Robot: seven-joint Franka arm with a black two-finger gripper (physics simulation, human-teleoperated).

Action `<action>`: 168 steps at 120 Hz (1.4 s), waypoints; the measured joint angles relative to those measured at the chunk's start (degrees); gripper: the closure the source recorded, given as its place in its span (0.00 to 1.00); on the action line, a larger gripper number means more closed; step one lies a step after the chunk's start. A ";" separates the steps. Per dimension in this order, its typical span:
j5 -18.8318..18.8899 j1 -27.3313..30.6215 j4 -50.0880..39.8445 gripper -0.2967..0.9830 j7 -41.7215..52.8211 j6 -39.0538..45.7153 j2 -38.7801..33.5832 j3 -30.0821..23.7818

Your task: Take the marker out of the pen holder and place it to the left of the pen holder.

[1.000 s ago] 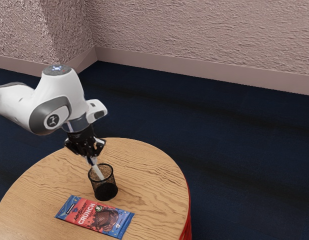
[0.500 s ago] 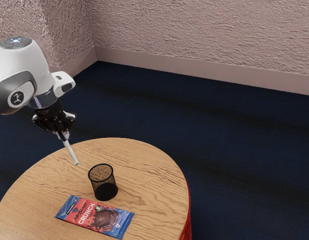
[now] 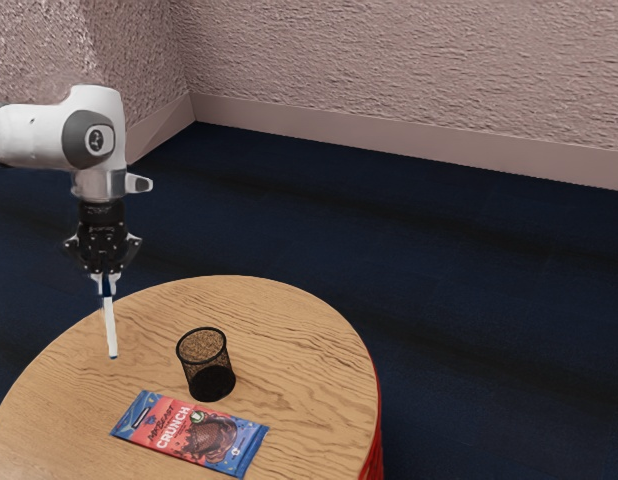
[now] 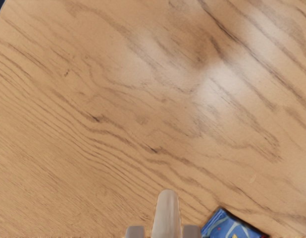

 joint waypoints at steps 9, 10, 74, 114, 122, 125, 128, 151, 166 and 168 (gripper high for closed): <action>-0.10 -0.27 4.65 0.85 1.24 -4.16 4.67 -0.81; -0.11 -0.22 4.97 0.85 1.38 -4.54 5.04 -0.90; -0.48 3.77 15.13 0.65 9.98 -13.50 16.84 -2.34; 3.91 -13.06 11.55 0.32 12.79 -7.67 -11.38 -2.25; 4.36 -19.56 11.31 0.30 13.02 -6.32 -14.71 -2.08; 4.48 -21.94 11.25 0.29 13.06 -5.92 -15.54 -1.89; 4.57 -23.92 11.18 0.28 13.11 -5.57 -16.25 -1.57; 5.67 -23.83 10.57 0.25 12.13 -3.88 -18.78 1.97; 6.14 -22.25 8.31 0.24 11.41 -3.29 -18.84 3.78; 6.17 -22.29 8.07 0.24 11.32 -3.23 -18.85 3.84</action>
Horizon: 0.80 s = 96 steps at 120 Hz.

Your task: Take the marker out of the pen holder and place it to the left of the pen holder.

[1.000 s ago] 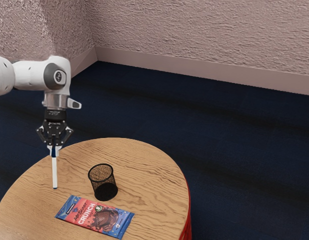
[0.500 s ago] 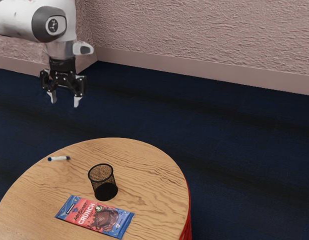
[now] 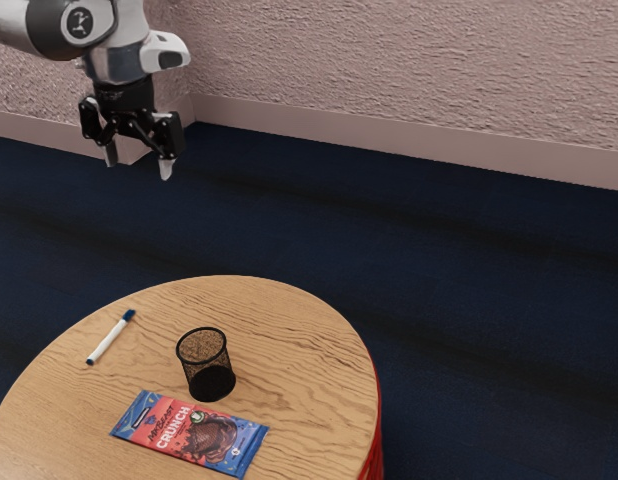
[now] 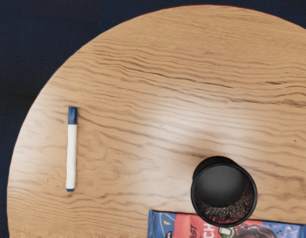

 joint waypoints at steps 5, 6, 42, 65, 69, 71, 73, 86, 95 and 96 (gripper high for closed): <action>0.06 -0.14 -0.40 0.24 -0.21 0.15 -0.01 0.07; 0.07 -0.18 -0.48 0.24 -0.25 0.17 -0.01 0.08; 0.21 -0.36 -1.10 0.23 -1.39 0.71 -0.27 -0.49; 0.19 -0.41 -1.31 0.23 -1.91 0.81 -0.26 -0.74; 0.18 -0.40 -1.35 0.23 -1.99 0.82 -0.23 -0.75; 0.18 -0.40 -1.40 0.23 -2.03 0.82 -0.22 -0.75; 0.18 -0.40 -1.44 0.23 -2.07 0.83 -0.21 -0.75; 0.15 -0.40 -1.66 0.23 -2.30 0.85 -0.20 -0.76; 0.14 -0.40 -1.79 0.23 -2.43 0.91 -0.20 -0.76; 0.14 -0.40 -1.80 0.23 -2.45 0.92 -0.20 -0.76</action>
